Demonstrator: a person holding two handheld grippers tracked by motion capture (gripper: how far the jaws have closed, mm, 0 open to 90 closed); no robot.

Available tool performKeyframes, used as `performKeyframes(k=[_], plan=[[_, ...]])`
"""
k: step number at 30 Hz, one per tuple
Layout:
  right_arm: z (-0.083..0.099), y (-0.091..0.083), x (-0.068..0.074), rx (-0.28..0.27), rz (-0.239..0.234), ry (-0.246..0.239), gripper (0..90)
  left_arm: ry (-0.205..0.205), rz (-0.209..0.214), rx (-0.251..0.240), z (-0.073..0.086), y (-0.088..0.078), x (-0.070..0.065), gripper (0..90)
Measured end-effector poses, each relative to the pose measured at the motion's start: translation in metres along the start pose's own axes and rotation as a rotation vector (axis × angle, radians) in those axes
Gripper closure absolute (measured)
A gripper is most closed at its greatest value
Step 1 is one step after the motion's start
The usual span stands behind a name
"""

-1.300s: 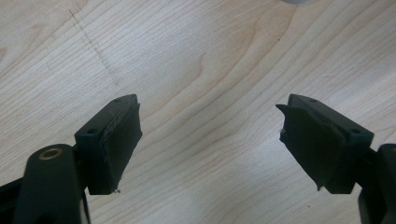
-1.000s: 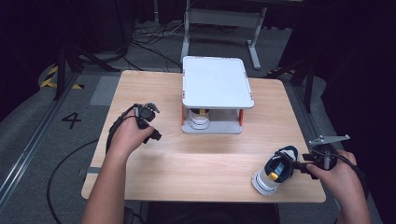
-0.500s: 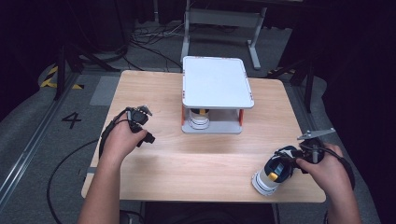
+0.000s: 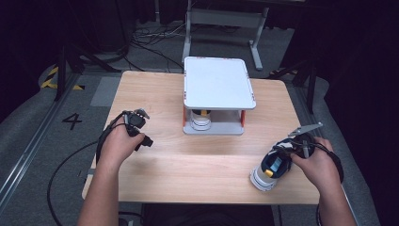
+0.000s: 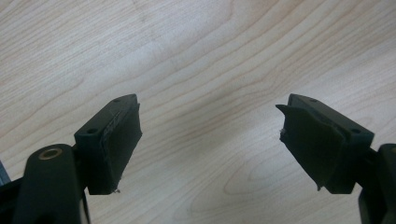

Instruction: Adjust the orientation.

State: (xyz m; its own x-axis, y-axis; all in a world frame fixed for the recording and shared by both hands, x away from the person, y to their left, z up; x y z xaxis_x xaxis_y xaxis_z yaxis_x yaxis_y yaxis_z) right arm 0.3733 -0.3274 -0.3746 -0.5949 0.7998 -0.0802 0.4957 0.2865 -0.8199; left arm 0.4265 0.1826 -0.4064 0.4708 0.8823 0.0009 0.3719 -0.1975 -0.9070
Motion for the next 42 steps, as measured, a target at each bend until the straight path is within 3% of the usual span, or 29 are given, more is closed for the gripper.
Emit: performKeyframes(k=[4,7,11,12,14,20,24,27,29,31,36,38,42], plan=[[-0.028,0.009,0.013,-0.062,-0.07,-0.11,75.8,-0.007,0.003,-0.001,0.012,-0.004,0.002,20.2],[-0.045,0.015,0.022,-0.085,-0.121,-0.175,75.8,-0.035,-0.009,0.004,0.022,-0.006,0.007,20.3],[-0.074,0.032,0.035,-0.057,-0.216,-0.295,75.8,-0.059,-0.021,0.012,0.031,-0.009,0.012,20.3],[-0.074,0.032,0.035,-0.057,-0.216,-0.295,75.8,-0.066,-0.025,0.009,0.033,-0.01,0.014,20.3],[-0.085,0.043,0.04,-0.034,-0.252,-0.354,75.8,-0.071,-0.023,0.006,0.034,-0.011,0.015,20.2],[-0.107,0.061,0.057,-0.035,-0.285,-0.52,75.6,-0.056,-0.009,0.014,0.028,-0.004,0.012,20.3],[-0.119,0.064,0.063,-0.052,-0.305,-0.588,75.6,-0.029,-0.001,0.016,0.023,-0.001,0.008,20.2],[-0.124,0.064,0.069,-0.047,-0.311,-0.661,75.5,-0.036,0.003,0.012,0.022,-0.001,0.008,20.2],[-0.125,0.065,0.072,-0.037,-0.339,-0.722,75.2,-0.032,-0.006,0.012,0.022,-0.001,0.009,20.2],[-0.124,0.066,0.074,-0.024,-0.359,-0.751,75.3,-0.036,-0.001,0.012,0.021,-0.002,0.01,20.2],[-0.117,0.072,0.076,0.012,-0.426,-0.772,75.0,-0.028,0.001,0.009,0.018,-0.001,0.008,20.2],[-0.114,0.074,0.078,0.021,-0.455,-0.768,74.7,-0.023,0.002,0.011,0.017,0.0,0.008,20.2],[-0.109,0.072,0.077,0.011,-0.465,-0.724,74.3,-0.024,0.006,0.012,0.014,0.002,0.006,20.2]])
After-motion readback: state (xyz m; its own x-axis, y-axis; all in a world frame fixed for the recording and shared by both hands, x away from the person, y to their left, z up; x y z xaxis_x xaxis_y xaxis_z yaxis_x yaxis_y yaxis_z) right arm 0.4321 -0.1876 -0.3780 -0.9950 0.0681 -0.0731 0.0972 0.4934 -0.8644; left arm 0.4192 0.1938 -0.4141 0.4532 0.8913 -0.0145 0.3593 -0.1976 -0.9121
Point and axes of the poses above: each handheld gripper's, and its own axes: y roughly forward along the jaws, z roughly out of its underside, x roughly to its left, the point moved 1 cm from there along y, roughly forward along the jaws, and after that the axes turned 6 degrees about -x, right-handed, at the moved point
